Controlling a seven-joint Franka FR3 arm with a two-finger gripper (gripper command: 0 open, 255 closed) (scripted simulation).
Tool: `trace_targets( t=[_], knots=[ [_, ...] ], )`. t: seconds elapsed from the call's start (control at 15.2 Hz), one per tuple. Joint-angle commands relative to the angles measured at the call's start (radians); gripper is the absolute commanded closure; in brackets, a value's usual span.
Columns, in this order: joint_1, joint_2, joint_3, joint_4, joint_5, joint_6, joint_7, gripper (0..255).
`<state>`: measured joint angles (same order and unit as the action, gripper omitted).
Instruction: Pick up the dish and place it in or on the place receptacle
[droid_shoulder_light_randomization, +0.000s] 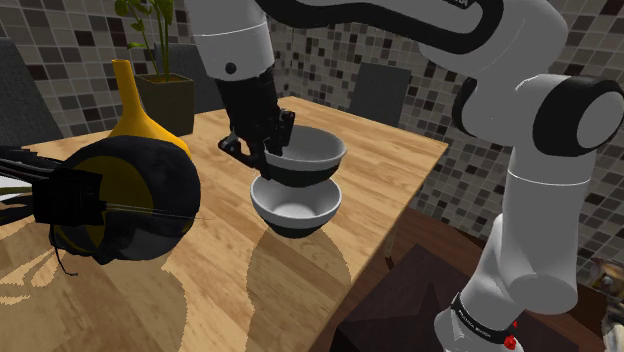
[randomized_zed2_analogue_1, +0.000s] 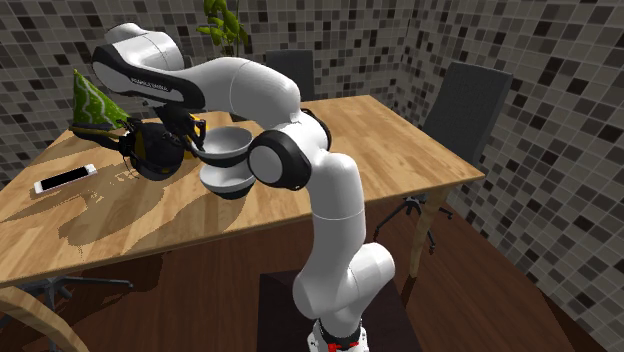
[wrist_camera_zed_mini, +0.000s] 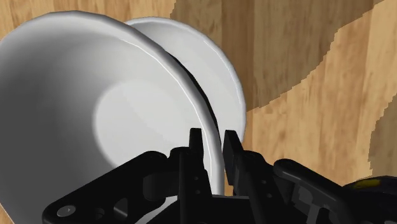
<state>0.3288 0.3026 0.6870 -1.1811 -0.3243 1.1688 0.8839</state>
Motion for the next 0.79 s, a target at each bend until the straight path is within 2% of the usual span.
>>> trace_targets(
  t=[0.0, 0.2, 0.73],
  knots=[
    [-0.018, -0.022, 0.0, -0.056, 0.015, 0.039, 0.0, 255],
    [-0.036, -0.043, -0.001, -0.124, 0.03, 0.09, 0.001, 255],
    [-0.036, -0.043, -0.001, -0.124, 0.03, 0.09, 0.001, 255]
  ],
)
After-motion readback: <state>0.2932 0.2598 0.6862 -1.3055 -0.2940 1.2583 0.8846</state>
